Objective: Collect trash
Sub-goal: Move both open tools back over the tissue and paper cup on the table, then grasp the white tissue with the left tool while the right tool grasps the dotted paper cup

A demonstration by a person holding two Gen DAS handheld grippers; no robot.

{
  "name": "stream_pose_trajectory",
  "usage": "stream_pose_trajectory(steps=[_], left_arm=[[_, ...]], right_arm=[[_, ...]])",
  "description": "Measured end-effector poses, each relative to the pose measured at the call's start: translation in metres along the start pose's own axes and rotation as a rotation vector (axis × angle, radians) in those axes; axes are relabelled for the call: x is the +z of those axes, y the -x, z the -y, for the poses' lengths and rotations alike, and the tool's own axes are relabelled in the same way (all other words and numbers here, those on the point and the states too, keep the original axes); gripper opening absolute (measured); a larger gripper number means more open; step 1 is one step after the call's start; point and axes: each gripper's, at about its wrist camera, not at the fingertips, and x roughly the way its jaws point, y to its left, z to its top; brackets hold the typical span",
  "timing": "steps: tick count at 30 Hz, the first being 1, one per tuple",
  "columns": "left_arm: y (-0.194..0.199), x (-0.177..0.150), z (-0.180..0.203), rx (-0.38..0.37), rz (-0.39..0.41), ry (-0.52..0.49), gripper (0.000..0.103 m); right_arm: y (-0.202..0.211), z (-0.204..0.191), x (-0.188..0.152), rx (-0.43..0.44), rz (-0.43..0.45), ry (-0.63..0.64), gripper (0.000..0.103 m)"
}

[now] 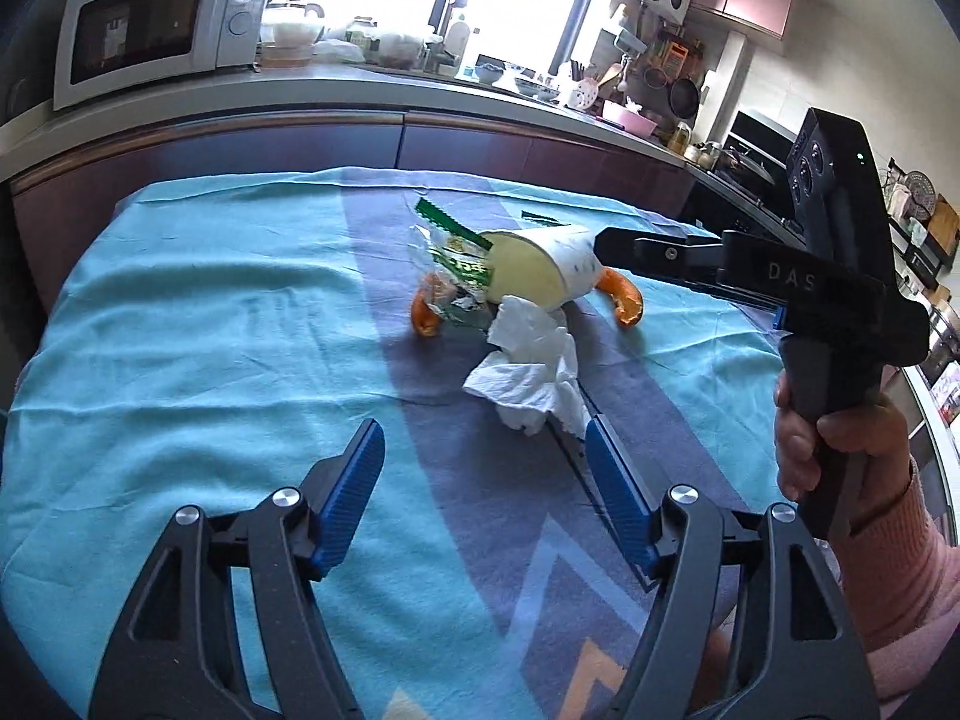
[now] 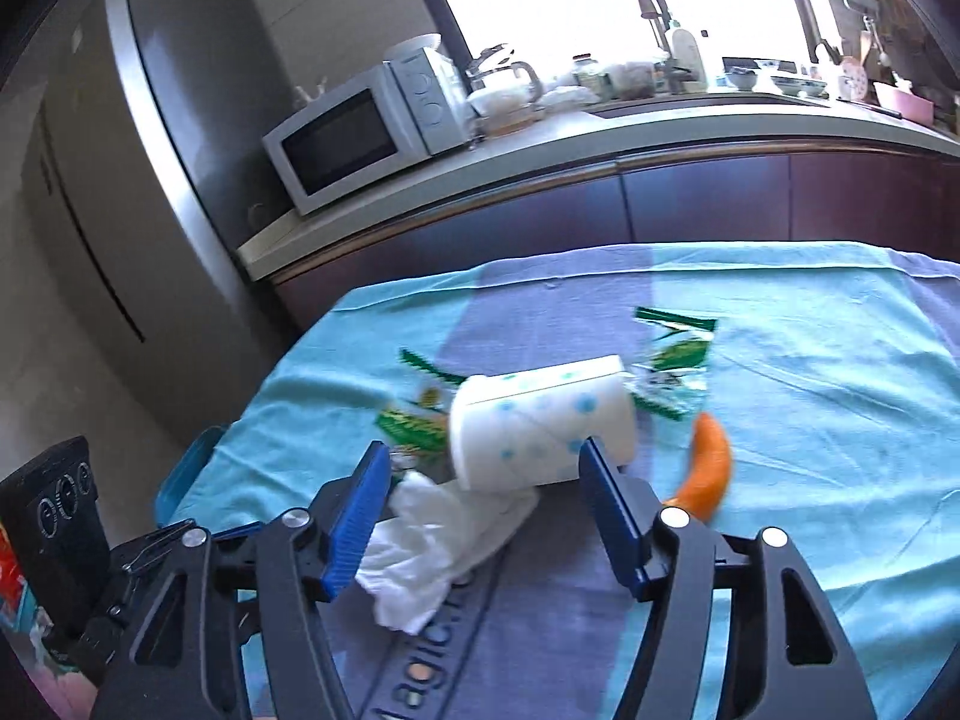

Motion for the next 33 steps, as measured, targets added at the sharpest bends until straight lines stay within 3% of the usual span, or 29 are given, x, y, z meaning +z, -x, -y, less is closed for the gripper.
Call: stream_pose_trajectory(steps=[5,11,15,18,26,33], left_arm=[[-0.020,0.007,0.015,-0.006,-0.037,-0.014,0.073],[-0.049,0.012,0.017,0.003,-0.125,0.015,0.069],[-0.053,0.016,0.014,-0.009,-0.136,0.037,0.064],[-0.055,0.017,0.009,-0.027,-0.150,0.056,0.054],[-0.065,0.021,0.013,-0.078,-0.171,0.063,0.016],[-0.059,0.018,0.012,-0.097,-0.147,0.061,0.006]], right_arm=[[-0.015,0.012,0.004,-0.048,-0.018,0.017,0.085],[-0.030,0.010,0.004,-0.055,-0.046,0.054,0.086],[-0.037,0.007,0.004,-0.072,-0.051,0.075,0.086],[-0.037,0.007,0.004,-0.078,-0.055,0.080,0.079],[-0.027,0.010,0.004,-0.101,-0.029,0.082,0.079],[-0.009,0.014,0.003,-0.091,0.008,0.066,0.078]])
